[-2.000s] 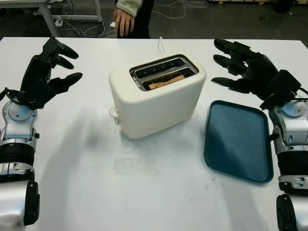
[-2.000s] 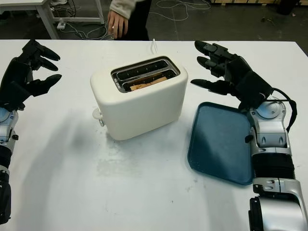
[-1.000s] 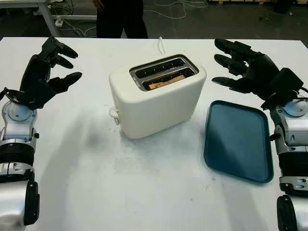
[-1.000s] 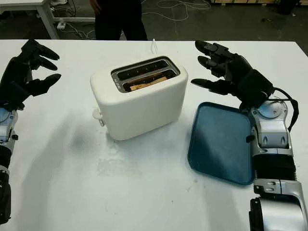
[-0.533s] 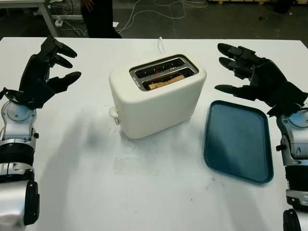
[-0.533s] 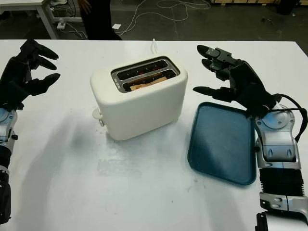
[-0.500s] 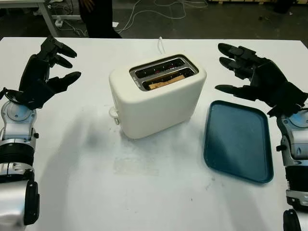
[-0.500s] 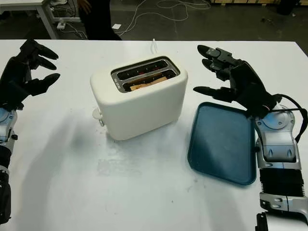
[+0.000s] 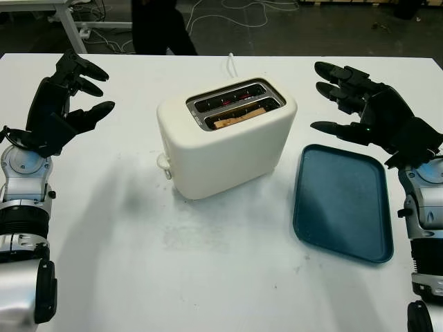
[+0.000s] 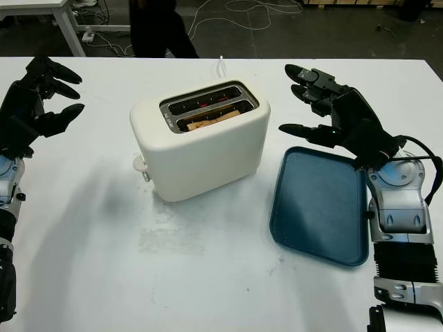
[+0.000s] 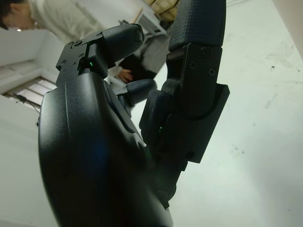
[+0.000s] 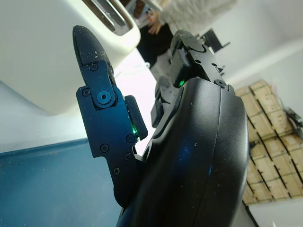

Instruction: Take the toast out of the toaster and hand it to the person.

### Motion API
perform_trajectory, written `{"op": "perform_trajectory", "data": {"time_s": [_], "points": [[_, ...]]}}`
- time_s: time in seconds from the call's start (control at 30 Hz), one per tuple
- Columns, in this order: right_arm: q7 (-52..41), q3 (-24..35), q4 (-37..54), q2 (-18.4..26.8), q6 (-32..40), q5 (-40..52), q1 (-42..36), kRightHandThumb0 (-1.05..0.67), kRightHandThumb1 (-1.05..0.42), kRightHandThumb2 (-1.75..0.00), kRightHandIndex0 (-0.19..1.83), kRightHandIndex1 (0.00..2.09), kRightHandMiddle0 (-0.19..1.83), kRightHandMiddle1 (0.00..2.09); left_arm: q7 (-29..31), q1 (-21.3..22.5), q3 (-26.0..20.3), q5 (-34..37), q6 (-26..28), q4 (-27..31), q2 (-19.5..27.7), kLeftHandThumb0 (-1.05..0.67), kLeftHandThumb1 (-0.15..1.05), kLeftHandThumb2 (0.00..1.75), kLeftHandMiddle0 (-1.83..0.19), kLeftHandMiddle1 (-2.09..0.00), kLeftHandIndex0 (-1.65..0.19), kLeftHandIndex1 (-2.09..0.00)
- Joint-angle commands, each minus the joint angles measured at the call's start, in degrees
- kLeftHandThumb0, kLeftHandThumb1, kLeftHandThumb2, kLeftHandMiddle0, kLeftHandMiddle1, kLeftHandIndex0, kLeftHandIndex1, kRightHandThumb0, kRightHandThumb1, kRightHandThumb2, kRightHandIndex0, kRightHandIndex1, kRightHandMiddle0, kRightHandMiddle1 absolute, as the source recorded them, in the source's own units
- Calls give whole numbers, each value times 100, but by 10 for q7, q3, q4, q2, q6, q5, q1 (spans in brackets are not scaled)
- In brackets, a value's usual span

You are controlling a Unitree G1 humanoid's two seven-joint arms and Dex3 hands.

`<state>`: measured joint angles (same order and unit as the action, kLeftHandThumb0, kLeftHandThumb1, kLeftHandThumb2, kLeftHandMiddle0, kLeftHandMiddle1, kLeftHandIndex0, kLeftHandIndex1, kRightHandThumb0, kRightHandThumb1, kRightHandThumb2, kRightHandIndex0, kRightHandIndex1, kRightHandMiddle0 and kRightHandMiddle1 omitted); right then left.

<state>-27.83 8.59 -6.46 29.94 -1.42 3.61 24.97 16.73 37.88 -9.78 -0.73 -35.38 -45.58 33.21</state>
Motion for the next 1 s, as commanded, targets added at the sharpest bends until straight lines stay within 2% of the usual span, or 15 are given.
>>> {"op": "perform_trajectory", "data": {"time_s": [0.0, 0.97], "points": [[0, 6, 0, 4, 5, 11, 7, -52, -83, 0, 27, 1, 28, 0, 0, -1, 0, 5, 1, 4, -1, -105, 92, 32, 0, -169, -2, -159], [0, 1, -13, 8, 0, 7, 18, -51, -84, 0, 28, 1, 29, 1, -2, -1, 3, 0, -5, 1, 1, -105, 92, 33, 0, -169, -1, -159]]}}
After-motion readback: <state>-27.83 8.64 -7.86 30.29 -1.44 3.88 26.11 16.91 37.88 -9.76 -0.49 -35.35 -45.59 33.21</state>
